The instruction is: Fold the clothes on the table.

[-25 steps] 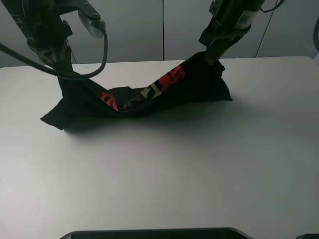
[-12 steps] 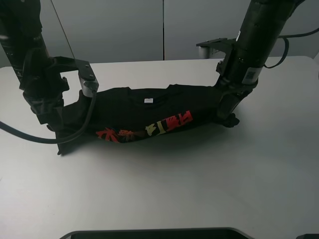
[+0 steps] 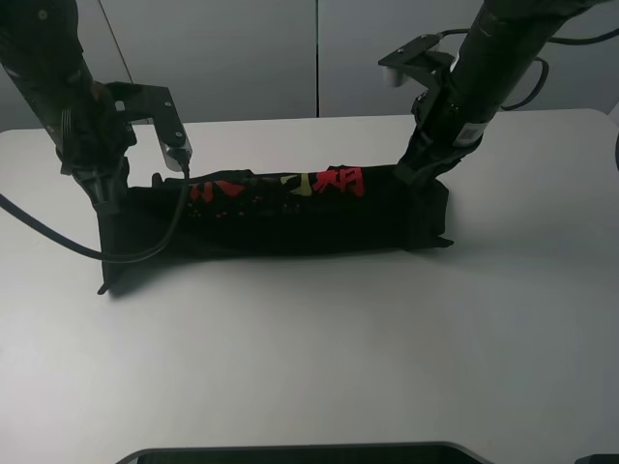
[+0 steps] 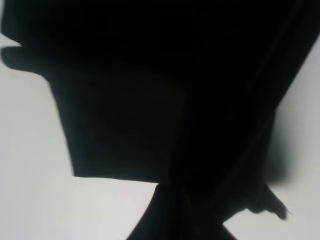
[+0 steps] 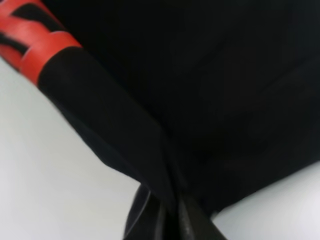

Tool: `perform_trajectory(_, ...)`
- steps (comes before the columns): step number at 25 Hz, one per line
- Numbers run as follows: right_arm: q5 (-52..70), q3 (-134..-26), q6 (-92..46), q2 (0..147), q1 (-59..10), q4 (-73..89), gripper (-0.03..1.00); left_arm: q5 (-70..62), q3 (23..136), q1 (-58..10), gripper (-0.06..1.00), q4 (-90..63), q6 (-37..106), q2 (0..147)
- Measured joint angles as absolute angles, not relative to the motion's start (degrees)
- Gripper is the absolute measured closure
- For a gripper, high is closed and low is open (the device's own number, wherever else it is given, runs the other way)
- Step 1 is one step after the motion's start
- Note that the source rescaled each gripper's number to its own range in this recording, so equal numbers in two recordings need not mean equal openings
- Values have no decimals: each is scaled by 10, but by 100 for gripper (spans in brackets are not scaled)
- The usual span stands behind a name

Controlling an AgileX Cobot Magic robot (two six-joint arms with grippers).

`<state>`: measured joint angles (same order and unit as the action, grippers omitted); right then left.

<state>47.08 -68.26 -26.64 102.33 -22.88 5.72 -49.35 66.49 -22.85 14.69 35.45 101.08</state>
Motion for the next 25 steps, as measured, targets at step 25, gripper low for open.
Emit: perform_trajectory(25, 79, -683, -274, 1202, -217, -51, 87, -199, 665, -167, 94, 210, 337, 1163)
